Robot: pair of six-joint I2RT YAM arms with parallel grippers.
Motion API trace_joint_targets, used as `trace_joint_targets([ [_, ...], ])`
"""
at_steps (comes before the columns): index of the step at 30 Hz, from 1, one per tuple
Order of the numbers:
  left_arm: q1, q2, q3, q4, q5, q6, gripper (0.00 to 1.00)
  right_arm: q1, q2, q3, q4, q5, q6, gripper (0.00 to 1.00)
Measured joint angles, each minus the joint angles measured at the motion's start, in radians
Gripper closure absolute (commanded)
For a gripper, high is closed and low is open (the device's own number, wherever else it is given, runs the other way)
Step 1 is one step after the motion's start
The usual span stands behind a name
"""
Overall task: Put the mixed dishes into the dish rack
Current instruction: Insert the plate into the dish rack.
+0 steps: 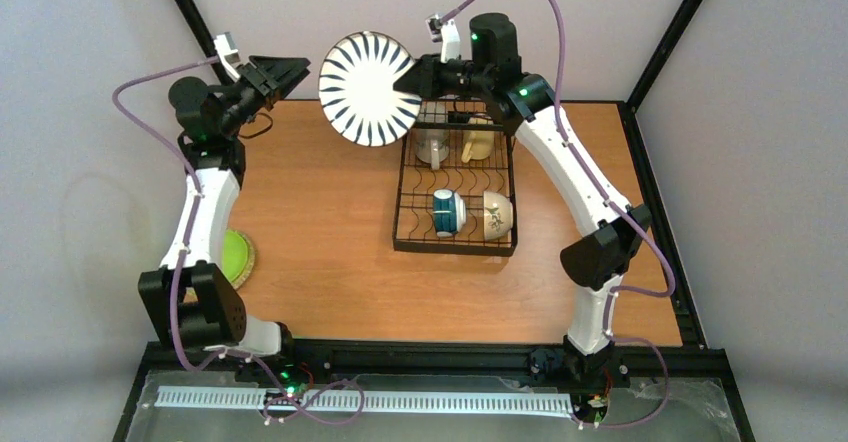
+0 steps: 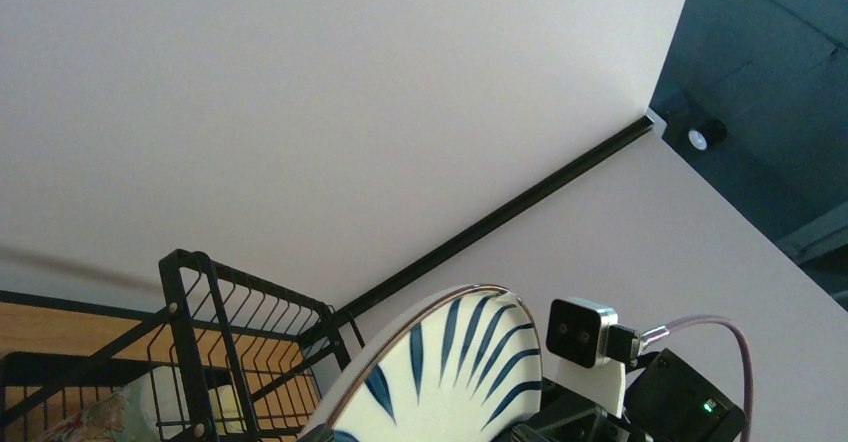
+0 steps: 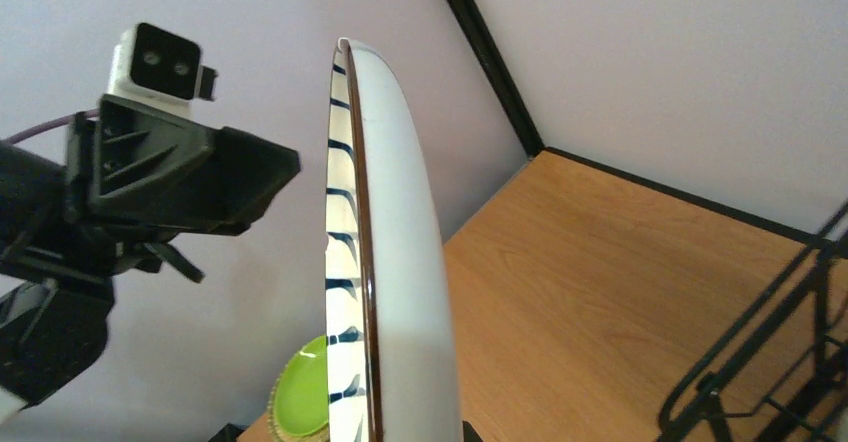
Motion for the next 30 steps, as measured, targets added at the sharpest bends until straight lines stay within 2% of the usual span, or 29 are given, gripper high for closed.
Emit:
trace_joint_targets([
  [14,0.011,-0.062,-0.032,-0.071,-0.08,0.045,0.0,0.0,-0.019,0.019,-0.069,0.253,-0.119,0.98],
  [30,0.011,-0.113,-0.086,-0.172,-0.103,0.135,0.0,0.0,-0.05,0.047,-0.079,0.634,-0.309,0.98],
])
